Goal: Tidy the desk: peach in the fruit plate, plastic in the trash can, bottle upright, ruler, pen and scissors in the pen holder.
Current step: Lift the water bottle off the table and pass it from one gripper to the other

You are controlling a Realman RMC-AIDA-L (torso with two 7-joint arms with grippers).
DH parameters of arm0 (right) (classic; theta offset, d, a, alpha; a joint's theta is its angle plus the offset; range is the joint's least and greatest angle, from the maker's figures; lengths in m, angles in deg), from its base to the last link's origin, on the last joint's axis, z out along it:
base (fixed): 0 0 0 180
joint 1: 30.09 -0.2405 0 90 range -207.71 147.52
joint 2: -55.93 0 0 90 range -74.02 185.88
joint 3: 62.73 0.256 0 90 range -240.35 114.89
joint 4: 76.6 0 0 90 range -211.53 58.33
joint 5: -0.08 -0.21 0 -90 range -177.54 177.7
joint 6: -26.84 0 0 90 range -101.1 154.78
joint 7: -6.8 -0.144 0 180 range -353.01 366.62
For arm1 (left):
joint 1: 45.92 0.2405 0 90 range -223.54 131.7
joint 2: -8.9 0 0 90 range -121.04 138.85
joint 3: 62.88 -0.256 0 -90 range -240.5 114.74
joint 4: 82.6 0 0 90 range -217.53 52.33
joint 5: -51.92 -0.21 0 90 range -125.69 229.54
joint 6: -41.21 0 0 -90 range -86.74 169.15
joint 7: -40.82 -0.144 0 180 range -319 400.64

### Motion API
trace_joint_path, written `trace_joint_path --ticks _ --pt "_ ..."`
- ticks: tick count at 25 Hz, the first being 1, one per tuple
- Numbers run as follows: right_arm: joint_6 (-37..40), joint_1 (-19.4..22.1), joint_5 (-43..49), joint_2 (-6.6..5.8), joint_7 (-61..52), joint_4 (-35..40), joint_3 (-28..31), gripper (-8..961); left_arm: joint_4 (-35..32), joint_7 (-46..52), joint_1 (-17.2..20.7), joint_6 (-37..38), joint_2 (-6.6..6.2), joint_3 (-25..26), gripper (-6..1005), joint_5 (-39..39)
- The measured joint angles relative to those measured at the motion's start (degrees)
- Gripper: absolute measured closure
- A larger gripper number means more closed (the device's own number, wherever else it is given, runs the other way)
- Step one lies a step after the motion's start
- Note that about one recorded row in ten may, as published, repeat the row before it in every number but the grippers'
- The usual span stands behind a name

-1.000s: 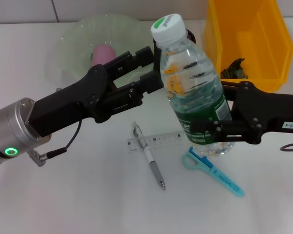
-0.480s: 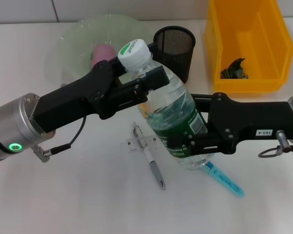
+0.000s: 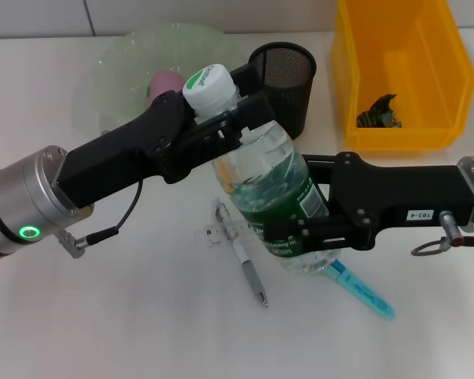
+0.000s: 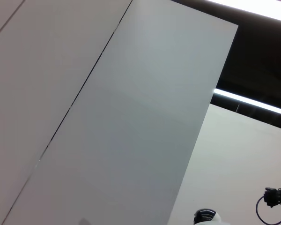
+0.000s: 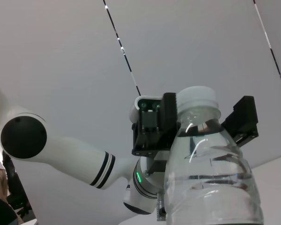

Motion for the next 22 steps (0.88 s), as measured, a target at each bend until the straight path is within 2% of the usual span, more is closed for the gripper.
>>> trace_joint_path --ticks 3,12,22 --pt "0.34 -0.01 -0.13 0.0 0.17 -0.01 -0.04 189 0.09 -0.33 -0.06 -0.04 0.0 -0.06 290 0.17" --pt "0.36 -0.31 -0.26 -0.12 0.34 -0.72 -0.05 189 0.02 0.28 -0.22 0.26 -0.01 -0.48 567 0.23" --pt "0.54 -0.5 0.21 -0.2 -0.21 -0.23 -0.17 168 -0.54 1.68 -0.47 0.56 0.0 -0.56 569 -0.32"
